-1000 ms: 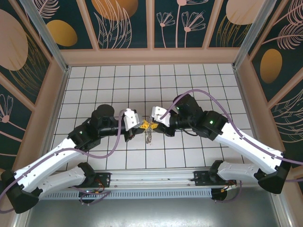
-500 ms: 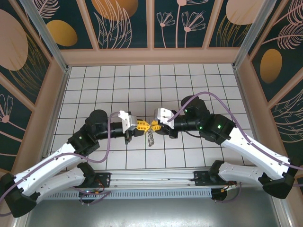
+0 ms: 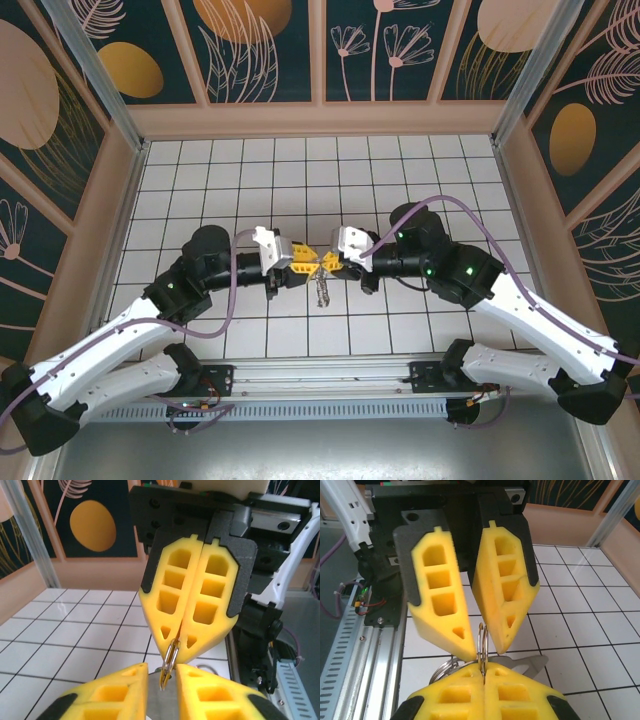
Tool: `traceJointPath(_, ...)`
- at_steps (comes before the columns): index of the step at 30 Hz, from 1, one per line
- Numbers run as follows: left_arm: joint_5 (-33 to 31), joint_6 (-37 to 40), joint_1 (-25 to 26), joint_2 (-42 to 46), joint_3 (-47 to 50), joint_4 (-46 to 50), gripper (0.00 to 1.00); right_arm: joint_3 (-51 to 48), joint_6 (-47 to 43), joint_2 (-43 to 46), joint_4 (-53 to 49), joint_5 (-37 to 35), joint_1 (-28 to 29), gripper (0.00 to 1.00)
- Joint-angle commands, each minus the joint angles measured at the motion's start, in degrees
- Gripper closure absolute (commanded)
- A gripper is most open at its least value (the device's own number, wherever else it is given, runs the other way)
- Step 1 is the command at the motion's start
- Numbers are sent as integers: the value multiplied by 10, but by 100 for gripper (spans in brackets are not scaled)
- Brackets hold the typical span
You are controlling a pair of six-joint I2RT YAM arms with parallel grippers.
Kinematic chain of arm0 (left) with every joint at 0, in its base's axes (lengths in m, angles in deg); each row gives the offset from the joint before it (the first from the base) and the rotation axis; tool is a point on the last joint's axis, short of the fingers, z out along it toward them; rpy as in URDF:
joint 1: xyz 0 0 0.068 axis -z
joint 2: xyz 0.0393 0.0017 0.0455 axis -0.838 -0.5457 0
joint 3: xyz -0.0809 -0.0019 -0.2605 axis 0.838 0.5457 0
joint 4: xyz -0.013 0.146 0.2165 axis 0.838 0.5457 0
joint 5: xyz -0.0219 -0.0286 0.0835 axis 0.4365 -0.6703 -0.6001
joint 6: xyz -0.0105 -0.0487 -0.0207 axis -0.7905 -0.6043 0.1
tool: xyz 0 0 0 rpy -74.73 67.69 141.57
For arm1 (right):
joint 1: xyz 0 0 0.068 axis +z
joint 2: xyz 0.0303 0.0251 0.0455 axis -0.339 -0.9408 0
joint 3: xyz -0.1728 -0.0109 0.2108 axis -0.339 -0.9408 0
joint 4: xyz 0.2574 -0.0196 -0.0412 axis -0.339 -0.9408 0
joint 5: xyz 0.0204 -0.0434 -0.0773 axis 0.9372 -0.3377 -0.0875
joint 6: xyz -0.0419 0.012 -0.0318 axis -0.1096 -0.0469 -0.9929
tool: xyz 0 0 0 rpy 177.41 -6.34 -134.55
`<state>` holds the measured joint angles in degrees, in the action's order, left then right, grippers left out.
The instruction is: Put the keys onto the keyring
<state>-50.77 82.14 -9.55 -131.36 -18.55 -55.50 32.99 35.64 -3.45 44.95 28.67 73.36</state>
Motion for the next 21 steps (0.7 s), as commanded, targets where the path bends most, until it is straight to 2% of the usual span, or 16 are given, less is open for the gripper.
traceJointPath(1,-31,40,1,-11,-39,81,77,7,0,-14,8,-24,-5,100)
traceJointPath(6,-55,65,1,-36,-68,131,79,21,-5,-39,-14,-36,-4,100)
traceJointPath(10,-64,75,2,-46,-77,149,83,26,-6,-47,-21,-44,-3,100)
traceJointPath(16,-63,84,2,-61,-84,167,84,27,-9,-42,-19,-34,-4,100)
traceJointPath(19,-50,84,1,-62,-82,162,100,26,-9,-39,-18,-30,-4,100)
traceJointPath(21,-46,82,2,-56,-78,152,100,24,-7,-39,-18,-30,-4,100)
